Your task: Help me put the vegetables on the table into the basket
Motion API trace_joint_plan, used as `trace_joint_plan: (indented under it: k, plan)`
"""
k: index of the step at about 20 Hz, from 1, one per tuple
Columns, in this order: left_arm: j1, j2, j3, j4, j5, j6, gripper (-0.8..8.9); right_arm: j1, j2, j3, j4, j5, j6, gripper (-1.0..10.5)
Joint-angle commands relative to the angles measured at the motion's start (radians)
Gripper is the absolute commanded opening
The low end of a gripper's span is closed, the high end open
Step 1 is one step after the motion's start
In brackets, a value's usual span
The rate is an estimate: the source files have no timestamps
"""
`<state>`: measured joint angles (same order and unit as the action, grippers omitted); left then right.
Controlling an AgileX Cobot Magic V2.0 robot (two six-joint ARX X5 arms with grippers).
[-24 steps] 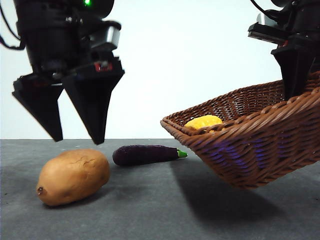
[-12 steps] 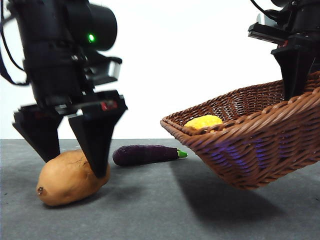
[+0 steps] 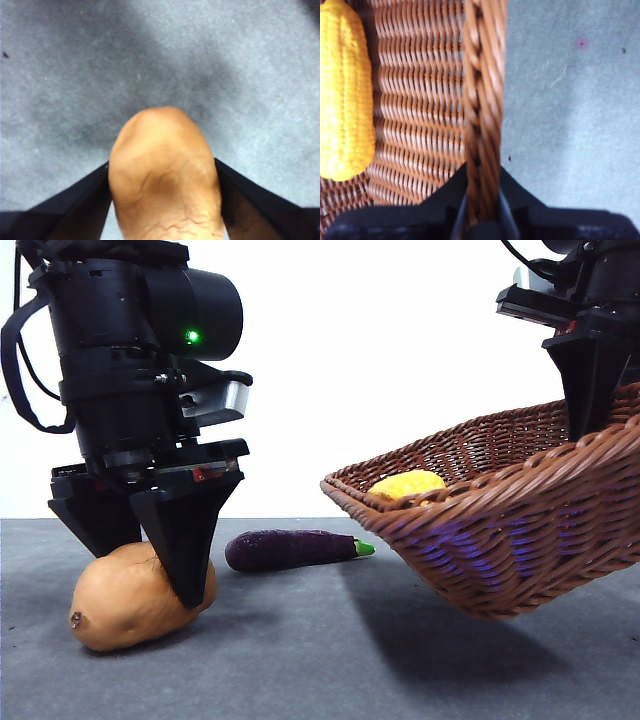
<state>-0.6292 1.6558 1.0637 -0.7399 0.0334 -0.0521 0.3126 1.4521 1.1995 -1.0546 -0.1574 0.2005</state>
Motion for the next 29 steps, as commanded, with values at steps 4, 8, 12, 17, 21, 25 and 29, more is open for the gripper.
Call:
trace_joint_plan:
  k: [4,8,12,17,21,25,29]
  plan:
    - [0.002,-0.106,-0.007,-0.004,0.140,-0.072,-0.09,0.002,-0.002,-0.004,0.006,-0.010,-0.004,-0.1]
    - [-0.041,-0.218,-0.007,0.086,0.336,-0.192,-0.08,0.002,-0.002,-0.003,0.006,-0.010,0.000,-0.1]
    - [-0.165,-0.268,-0.007,0.230,0.341,-0.264,-0.08,0.012,-0.002,-0.003,0.006,-0.012,0.009,-0.1]
    - [-0.313,-0.255,-0.007,0.329,0.293,-0.281,-0.08,0.067,-0.002,-0.004,0.015,-0.019,0.032,-0.1]
    - [-0.362,-0.246,-0.007,0.311,0.234,-0.241,-0.08,0.115,-0.002,-0.003,0.014,-0.023,0.050,-0.1]
    - [-0.363,-0.223,-0.007,0.242,0.224,-0.205,0.05,0.146,-0.002,-0.003,0.015,-0.026,0.062,-0.1]
    - [-0.369,-0.198,-0.007,0.243,0.228,-0.205,4.55,0.153,-0.002,-0.004,0.014,-0.033,0.069,-0.1]
